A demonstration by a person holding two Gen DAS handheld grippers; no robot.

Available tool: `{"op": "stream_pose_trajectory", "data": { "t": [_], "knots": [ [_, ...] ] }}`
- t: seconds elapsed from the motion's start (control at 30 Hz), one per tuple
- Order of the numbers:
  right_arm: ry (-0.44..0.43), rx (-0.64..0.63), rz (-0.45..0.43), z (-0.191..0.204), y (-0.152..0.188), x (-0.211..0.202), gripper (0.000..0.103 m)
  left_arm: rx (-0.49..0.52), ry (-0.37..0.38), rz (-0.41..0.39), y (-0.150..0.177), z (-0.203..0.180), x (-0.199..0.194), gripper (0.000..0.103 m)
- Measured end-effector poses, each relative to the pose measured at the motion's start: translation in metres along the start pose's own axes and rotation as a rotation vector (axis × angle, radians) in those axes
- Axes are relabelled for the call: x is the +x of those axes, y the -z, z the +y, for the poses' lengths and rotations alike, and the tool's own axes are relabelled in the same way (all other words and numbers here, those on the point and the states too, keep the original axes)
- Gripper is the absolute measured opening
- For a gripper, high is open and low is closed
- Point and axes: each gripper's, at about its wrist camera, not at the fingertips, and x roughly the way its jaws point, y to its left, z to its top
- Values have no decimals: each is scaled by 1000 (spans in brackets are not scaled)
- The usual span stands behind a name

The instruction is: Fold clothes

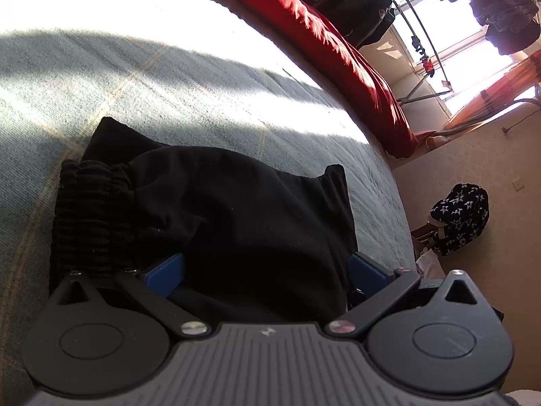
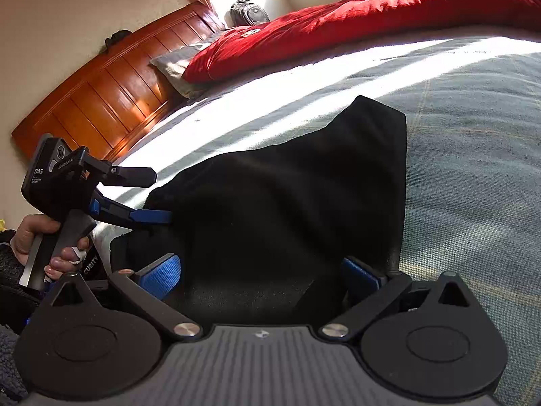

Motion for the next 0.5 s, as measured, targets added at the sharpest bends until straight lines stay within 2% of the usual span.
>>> {"op": "stream_pose_trajectory", "data": {
  "t": [0.3,0.5],
  "knots": [
    [24,0,2,6,2,-2,103,-17,56,-5,-3,13,-2,102],
    [56,-3,10,12,0,-1,103,-21,61,1,-3,12,-6,102]
  ]
}}
